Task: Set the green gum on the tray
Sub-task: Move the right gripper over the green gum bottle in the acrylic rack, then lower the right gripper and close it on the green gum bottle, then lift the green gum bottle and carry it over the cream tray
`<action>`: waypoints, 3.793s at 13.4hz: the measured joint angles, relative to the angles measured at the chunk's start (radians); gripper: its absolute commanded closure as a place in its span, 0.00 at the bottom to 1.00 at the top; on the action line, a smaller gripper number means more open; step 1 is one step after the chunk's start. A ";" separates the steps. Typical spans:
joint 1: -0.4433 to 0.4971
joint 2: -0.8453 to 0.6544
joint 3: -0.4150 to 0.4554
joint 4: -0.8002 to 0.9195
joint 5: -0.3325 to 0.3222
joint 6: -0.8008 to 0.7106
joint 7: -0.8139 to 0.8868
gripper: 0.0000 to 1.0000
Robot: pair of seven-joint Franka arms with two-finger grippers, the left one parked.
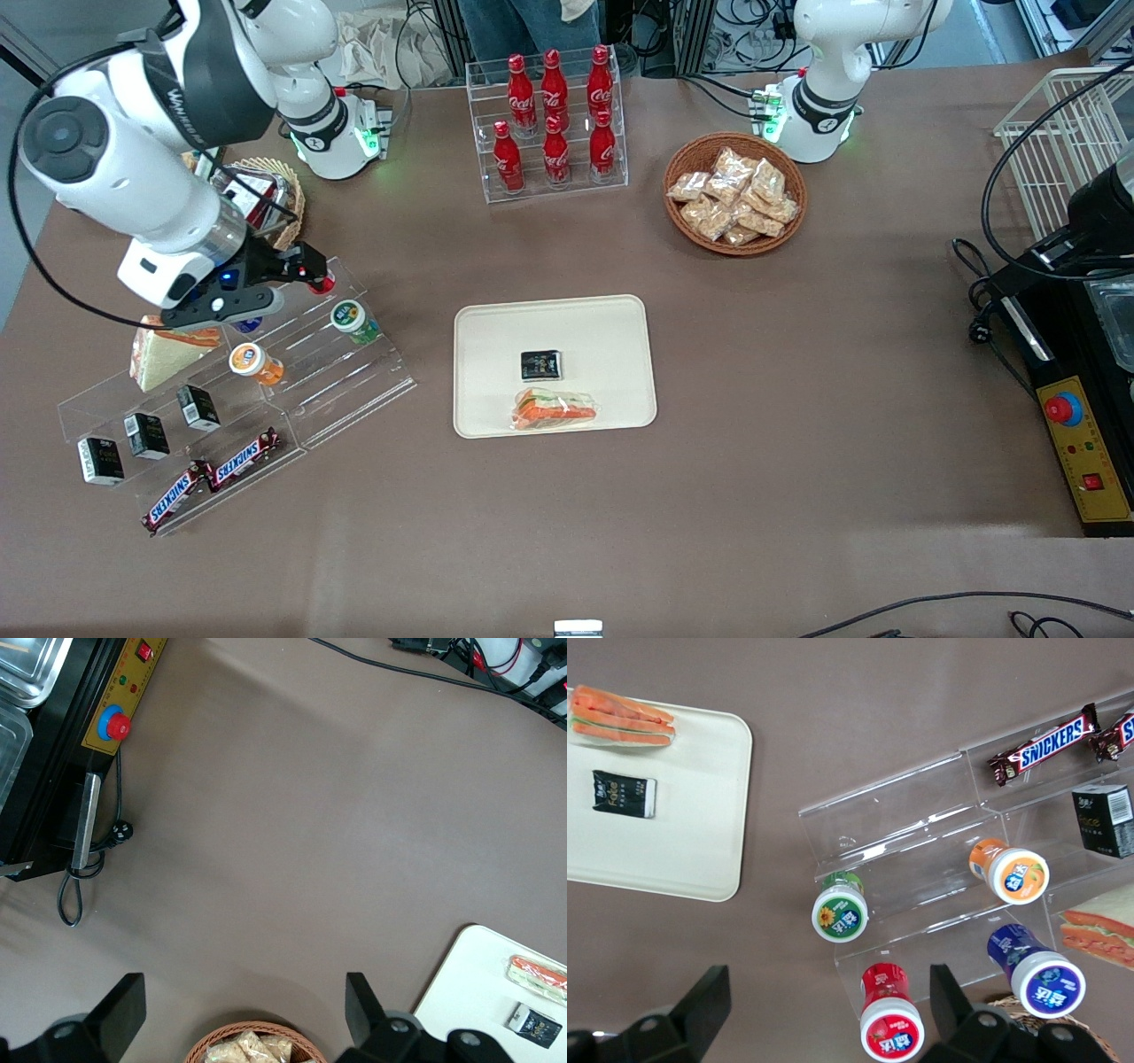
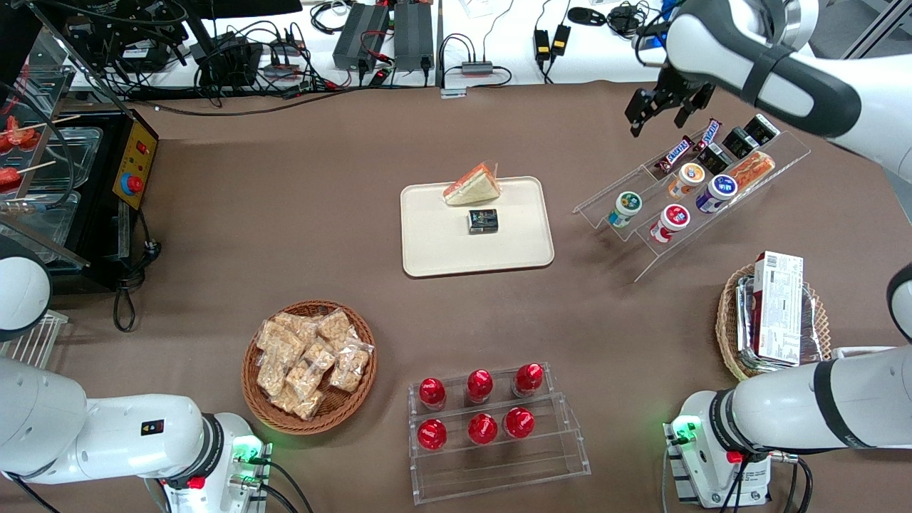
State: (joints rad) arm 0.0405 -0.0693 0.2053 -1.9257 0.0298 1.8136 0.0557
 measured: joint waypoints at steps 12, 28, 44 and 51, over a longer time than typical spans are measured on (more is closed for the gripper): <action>0.016 -0.027 0.002 -0.320 -0.006 0.318 -0.001 0.01; 0.016 0.123 0.002 -0.393 -0.008 0.482 -0.001 0.62; 0.020 0.083 0.098 -0.298 0.044 0.348 0.100 0.96; 0.051 0.170 0.214 -0.265 0.046 0.403 0.361 0.95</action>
State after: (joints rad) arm 0.0915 0.1009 0.4189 -2.1907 0.0758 2.2163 0.4165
